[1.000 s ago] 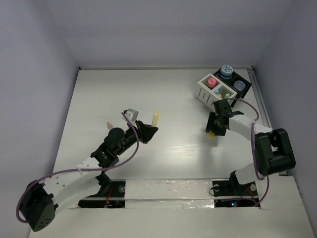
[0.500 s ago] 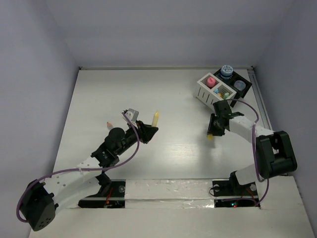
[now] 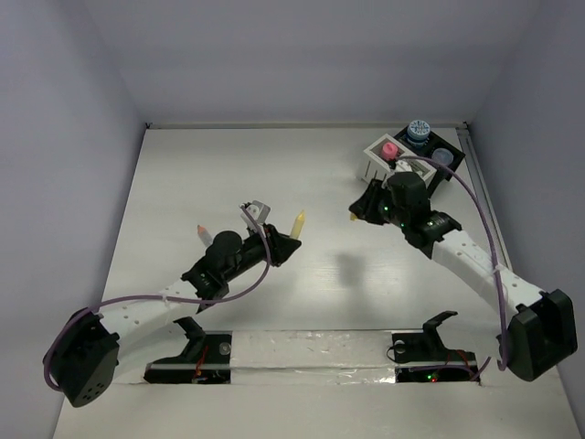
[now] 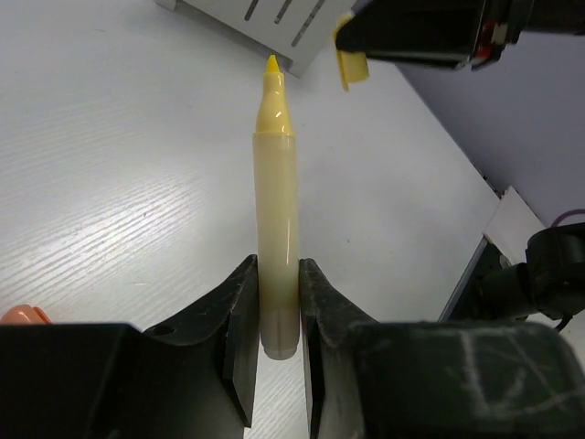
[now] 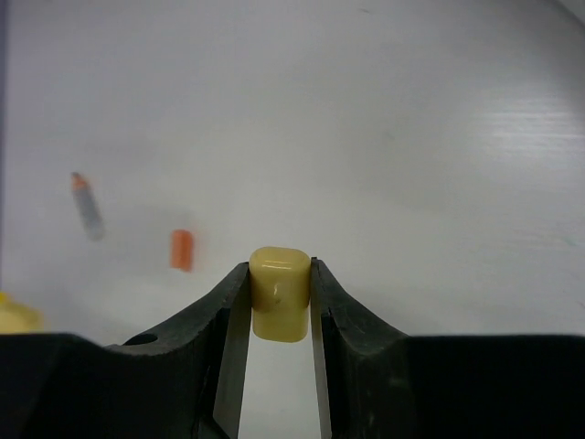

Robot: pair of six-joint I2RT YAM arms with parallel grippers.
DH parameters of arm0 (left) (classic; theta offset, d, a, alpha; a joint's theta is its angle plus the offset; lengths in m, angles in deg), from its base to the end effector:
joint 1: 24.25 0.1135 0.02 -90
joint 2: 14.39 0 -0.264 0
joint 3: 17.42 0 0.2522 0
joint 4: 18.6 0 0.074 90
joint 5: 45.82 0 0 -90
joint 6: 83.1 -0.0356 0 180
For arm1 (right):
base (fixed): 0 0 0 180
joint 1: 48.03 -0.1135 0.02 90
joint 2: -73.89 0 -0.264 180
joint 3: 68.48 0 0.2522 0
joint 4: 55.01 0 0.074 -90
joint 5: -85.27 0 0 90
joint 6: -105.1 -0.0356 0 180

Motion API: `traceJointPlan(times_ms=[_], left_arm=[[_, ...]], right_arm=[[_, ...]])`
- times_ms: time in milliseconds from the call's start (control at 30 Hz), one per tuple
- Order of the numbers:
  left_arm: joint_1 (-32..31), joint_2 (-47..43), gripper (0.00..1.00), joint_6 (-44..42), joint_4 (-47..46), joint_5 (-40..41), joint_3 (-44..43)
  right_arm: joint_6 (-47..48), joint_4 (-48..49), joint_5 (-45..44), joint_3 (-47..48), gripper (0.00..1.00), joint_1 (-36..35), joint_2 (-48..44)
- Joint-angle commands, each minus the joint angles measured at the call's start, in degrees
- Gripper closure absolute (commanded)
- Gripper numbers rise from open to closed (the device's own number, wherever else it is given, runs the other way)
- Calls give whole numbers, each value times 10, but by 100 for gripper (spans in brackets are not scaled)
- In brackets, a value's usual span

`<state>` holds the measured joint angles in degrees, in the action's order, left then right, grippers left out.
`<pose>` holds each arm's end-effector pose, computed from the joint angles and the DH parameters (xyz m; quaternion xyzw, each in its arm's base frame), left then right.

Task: Sort the stationery into containers
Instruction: Close the pen cap on the pen.

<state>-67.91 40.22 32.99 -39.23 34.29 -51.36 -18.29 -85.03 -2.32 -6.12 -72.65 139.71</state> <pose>0.1493 -0.1509 0.2396 0.1678 0.6871 -0.4527 0.5429 0.2312 0.1076 0.2787 0.0574 0.8788 0.2457 0.4050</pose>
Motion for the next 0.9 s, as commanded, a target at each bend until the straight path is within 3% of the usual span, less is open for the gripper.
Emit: traceJointPlan(times_ms=[0,233,867], left_arm=[[1,9,100,1,-59,-24,-1],[1,23,100,-9,-55,-6,-3],[1,29,100,-15,-34,40,-13]], right_arm=[[-42,182,-3,43,88,-45,38],[-34,316,-90,87,87,-140,119],[-33,329,-114,87,86,-188,152]])
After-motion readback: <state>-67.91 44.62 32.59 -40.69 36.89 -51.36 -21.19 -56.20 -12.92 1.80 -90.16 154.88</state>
